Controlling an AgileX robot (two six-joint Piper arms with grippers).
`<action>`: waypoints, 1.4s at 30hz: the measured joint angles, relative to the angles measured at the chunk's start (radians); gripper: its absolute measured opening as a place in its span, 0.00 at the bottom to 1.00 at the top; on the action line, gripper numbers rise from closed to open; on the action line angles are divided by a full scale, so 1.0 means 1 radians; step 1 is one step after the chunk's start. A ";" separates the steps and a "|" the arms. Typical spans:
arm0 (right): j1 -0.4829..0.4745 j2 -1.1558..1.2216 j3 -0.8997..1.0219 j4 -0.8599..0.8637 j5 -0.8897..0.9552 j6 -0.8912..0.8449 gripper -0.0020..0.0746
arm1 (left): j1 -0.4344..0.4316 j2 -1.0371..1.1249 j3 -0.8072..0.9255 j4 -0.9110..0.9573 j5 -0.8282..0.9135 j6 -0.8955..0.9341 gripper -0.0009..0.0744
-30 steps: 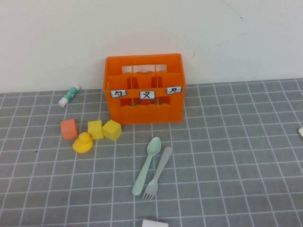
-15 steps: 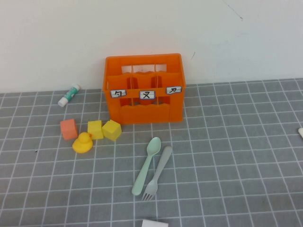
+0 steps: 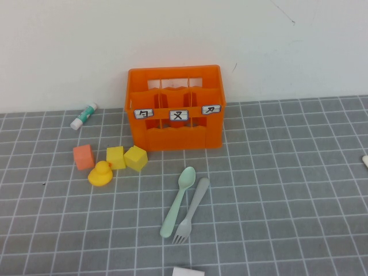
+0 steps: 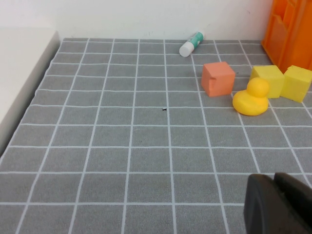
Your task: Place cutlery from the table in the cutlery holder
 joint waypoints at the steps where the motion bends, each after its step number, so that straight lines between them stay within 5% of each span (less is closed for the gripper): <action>1: 0.000 0.000 0.000 0.002 -0.005 0.000 0.02 | 0.000 0.000 0.000 0.000 0.000 0.000 0.01; 11: 0.000 0.000 -0.012 0.013 0.049 -0.078 0.02 | 0.000 0.000 0.000 0.000 0.000 0.000 0.01; 22: 0.000 0.228 -0.438 0.061 0.493 -0.631 0.02 | 0.000 0.000 0.000 0.000 0.000 0.000 0.01; 30: 0.000 0.570 -0.668 0.360 0.798 -1.173 0.02 | 0.000 0.000 0.000 0.000 0.000 0.000 0.01; 42: 0.000 0.985 -0.886 0.501 0.986 -1.397 0.02 | 0.000 0.000 0.000 0.000 0.000 0.000 0.01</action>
